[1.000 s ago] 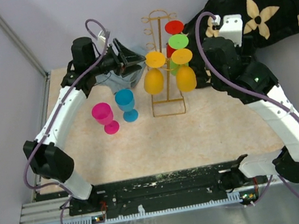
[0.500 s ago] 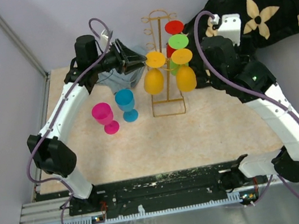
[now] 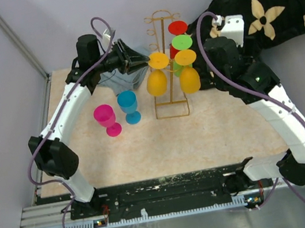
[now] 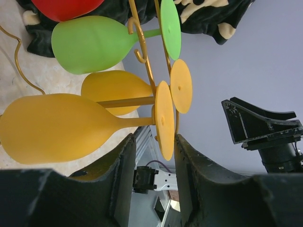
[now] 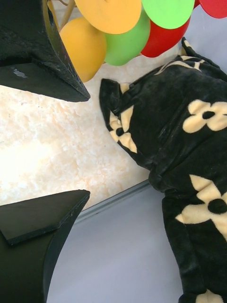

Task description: Take the wine glass off the wine glass rack

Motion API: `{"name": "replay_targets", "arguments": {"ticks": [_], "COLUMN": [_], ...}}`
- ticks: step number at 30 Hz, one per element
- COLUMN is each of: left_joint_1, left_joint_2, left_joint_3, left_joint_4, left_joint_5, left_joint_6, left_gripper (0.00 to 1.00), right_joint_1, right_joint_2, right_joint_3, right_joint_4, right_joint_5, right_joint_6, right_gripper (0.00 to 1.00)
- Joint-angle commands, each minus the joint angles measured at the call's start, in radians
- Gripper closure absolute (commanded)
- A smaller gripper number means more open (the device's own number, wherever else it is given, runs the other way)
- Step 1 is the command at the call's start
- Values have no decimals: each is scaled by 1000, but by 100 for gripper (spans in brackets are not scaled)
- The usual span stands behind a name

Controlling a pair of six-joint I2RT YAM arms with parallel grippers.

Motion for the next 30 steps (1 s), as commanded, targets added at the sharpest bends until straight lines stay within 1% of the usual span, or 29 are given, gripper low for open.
{"name": "replay_targets", "arguments": {"ticks": [1, 3, 8, 11, 18, 20, 26, 30], "left_joint_1": [3, 1, -3, -4, -7, -7, -10, -12], "left_joint_2": [20, 24, 29, 29, 29, 29, 29, 30], "left_joint_3": [49, 54, 57, 58, 52, 52, 49, 48], "left_joint_4": [1, 0, 0, 1, 6, 6, 16, 22], "left_joint_5": [5, 6, 7, 8, 13, 12, 22, 26], "left_joint_6": [0, 0, -2, -5, -8, -7, -12, -13], "left_gripper": [57, 59, 64, 68, 71, 73, 74, 79], "right_joint_1": [-13, -12, -16, -19, -25, -27, -34, -36], "right_joint_2": [-2, -5, -4, -1, 2, 5, 13, 21], "right_joint_3": [-3, -8, -12, -14, -10, -7, -6, -3], "right_joint_4": [43, 43, 37, 37, 51, 55, 68, 69], "right_joint_5": [0, 0, -13, -22, -68, -81, -147, -163], "right_joint_6": [-2, 0, 9, 12, 11, 10, 8, 8], "right_gripper": [25, 25, 20, 18, 17, 17, 16, 16]}}
